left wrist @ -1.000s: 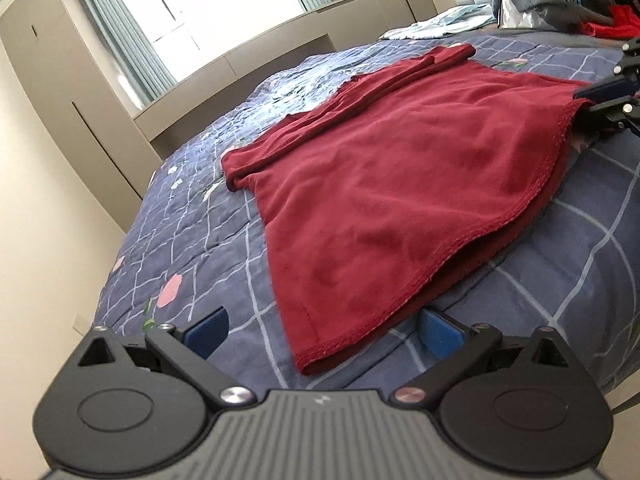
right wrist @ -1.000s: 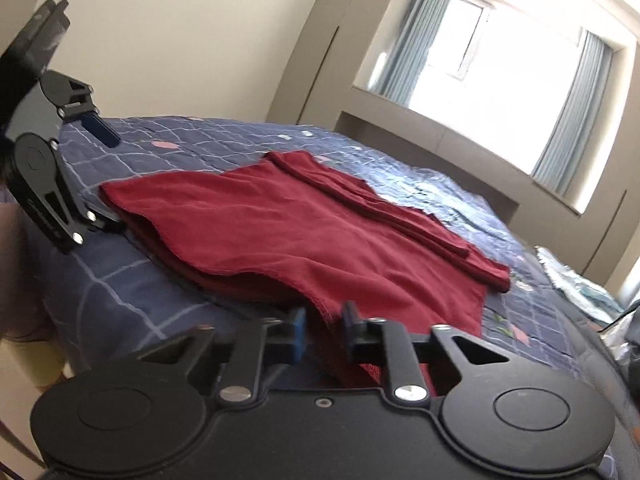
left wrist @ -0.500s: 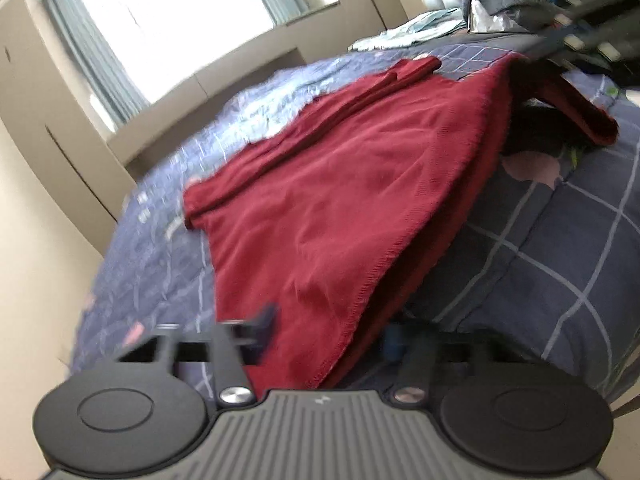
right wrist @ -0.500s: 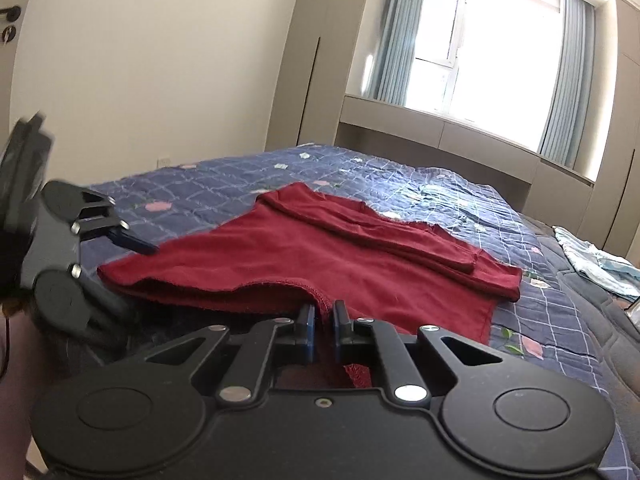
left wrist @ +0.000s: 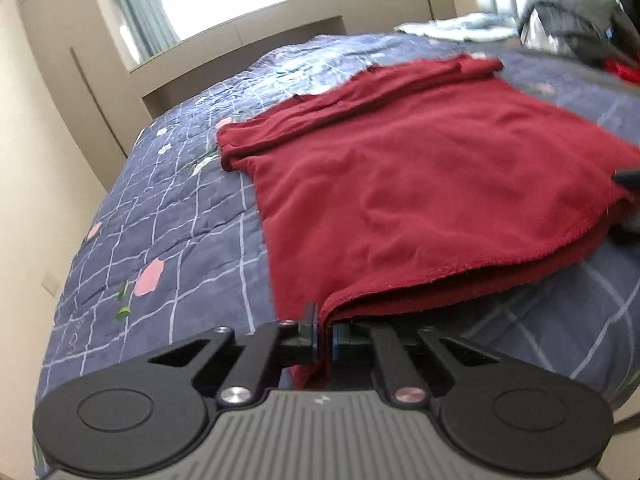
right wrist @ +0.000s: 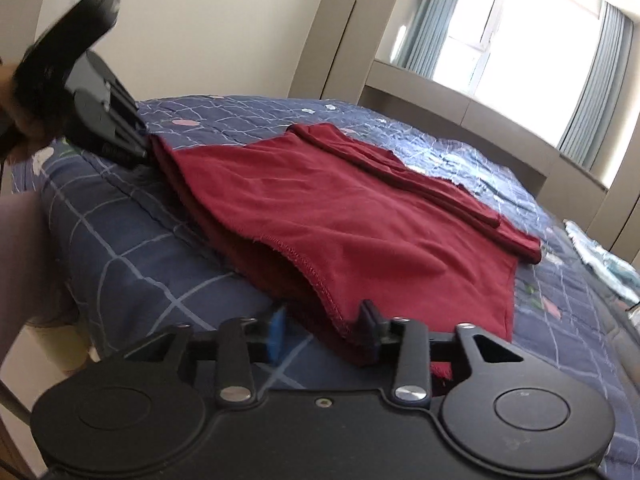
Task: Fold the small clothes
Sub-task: 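Grasp the hem edge with the left gripper while the right gripper grasps it too, then lift the hem with both grippers and fold it over toward the collar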
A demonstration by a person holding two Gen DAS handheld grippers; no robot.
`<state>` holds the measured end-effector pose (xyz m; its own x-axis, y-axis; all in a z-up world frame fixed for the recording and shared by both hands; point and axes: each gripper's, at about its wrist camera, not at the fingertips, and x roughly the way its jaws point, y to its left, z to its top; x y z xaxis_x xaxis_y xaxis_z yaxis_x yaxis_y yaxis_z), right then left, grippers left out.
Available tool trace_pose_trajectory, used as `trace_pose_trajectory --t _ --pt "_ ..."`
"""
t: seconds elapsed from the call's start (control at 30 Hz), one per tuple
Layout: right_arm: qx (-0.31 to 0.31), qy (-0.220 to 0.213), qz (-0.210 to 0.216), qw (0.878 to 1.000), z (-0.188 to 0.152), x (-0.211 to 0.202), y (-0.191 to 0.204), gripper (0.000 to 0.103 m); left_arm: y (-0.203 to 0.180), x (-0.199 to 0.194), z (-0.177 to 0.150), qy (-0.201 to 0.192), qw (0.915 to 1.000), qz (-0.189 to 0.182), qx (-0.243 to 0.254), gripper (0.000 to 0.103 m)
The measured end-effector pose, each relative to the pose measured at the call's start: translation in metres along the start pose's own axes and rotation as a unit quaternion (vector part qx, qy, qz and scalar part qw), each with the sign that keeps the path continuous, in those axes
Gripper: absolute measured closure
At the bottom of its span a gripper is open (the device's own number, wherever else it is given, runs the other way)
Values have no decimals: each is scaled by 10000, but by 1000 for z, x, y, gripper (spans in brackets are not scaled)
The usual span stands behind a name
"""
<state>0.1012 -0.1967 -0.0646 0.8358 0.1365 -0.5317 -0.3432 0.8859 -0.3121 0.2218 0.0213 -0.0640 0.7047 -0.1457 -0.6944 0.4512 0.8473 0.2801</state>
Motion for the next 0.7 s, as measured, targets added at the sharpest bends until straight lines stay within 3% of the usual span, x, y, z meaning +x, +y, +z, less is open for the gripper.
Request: trace_pose_trajectory --t 0.03,0.2,0.23,0.3,0.43,0.7 --pt "-59 -26 -128 9999 0 3 1 48 3 -2 2 -48 10000 -6 -79 97" --pt "-523 -143 -706 9960 -6 8 1 43 16 -14 14 -257 9991 32 -340 97" --pt "-750 -165 -906 9929 -9 7 2 52 17 -17 16 -291 9991 51 -304 97" --pt "-1033 -125 -1246 9867 -15 5 -2 80 18 -20 18 -335 9992 79 -212 97" --pt "-829 -200 -1008 9912 -17 -6 -24 95 9 -24 16 -365 9993 72 87 97" --pt "-995 -166 -586 9932 -15 -33 -56 99 -14 -47 3 -477 9962 -144 710 98"
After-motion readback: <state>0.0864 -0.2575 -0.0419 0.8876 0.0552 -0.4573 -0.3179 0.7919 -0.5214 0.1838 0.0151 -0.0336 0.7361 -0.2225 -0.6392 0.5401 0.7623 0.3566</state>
